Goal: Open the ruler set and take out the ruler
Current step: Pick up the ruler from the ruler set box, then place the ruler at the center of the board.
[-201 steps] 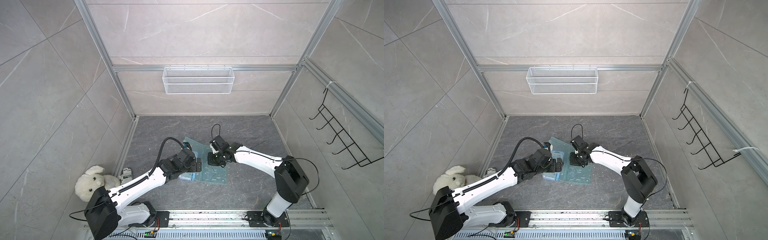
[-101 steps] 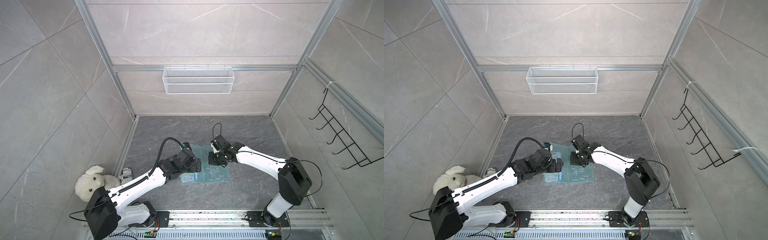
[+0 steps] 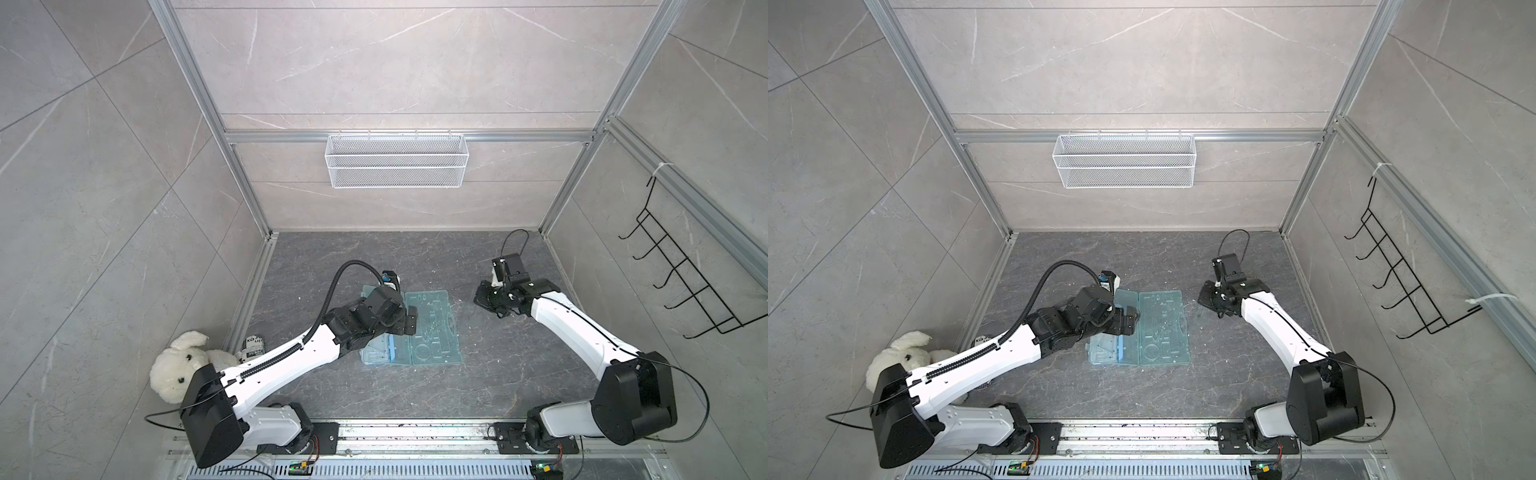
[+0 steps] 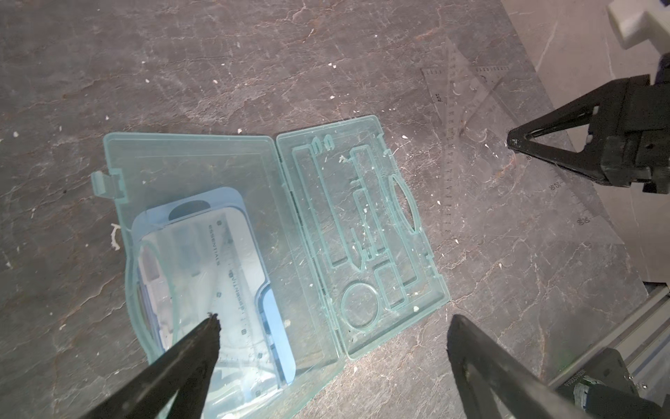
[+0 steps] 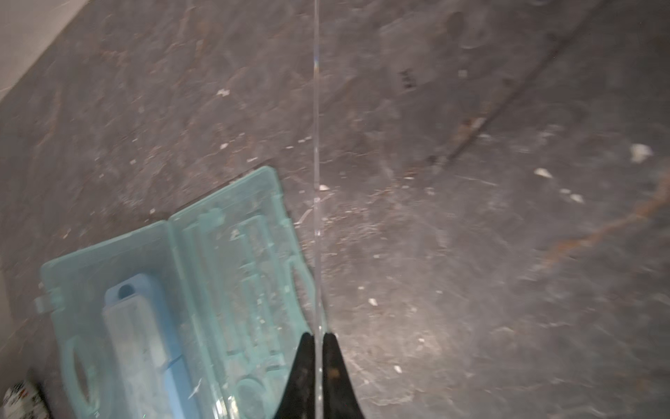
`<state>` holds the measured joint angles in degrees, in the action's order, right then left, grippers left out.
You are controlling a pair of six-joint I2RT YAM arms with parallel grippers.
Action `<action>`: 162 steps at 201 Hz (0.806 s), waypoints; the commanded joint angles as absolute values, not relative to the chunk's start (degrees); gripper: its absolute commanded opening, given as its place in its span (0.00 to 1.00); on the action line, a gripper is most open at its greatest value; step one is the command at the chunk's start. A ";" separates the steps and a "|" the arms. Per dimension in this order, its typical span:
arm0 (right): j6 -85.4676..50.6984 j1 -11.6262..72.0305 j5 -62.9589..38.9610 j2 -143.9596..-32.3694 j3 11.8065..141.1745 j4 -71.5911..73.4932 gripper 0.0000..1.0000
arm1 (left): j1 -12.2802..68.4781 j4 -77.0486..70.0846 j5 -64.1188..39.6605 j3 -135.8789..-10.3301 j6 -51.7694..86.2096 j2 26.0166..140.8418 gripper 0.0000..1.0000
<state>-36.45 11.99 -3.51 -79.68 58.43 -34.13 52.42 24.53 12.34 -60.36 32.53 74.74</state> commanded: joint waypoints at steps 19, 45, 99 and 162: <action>-37.76 2.90 0.17 -73.42 51.92 -34.38 0.01 | 52.73 21.13 10.28 -63.51 29.40 78.43 0.99; -39.50 -2.91 -1.54 -71.31 48.03 -30.31 0.02 | 52.72 20.46 9.19 -64.18 28.96 79.60 0.99; -46.62 -14.74 -10.25 -73.54 40.71 -17.98 0.01 | 52.81 20.25 8.59 -64.34 29.00 80.26 1.00; -47.00 -21.98 -12.79 -79.80 38.50 -11.56 0.04 | 52.81 20.65 8.55 -64.90 29.35 81.11 0.99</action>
<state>-46.81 -20.23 -13.06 -77.17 39.94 -13.37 52.53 21.74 8.86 -62.15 30.37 80.23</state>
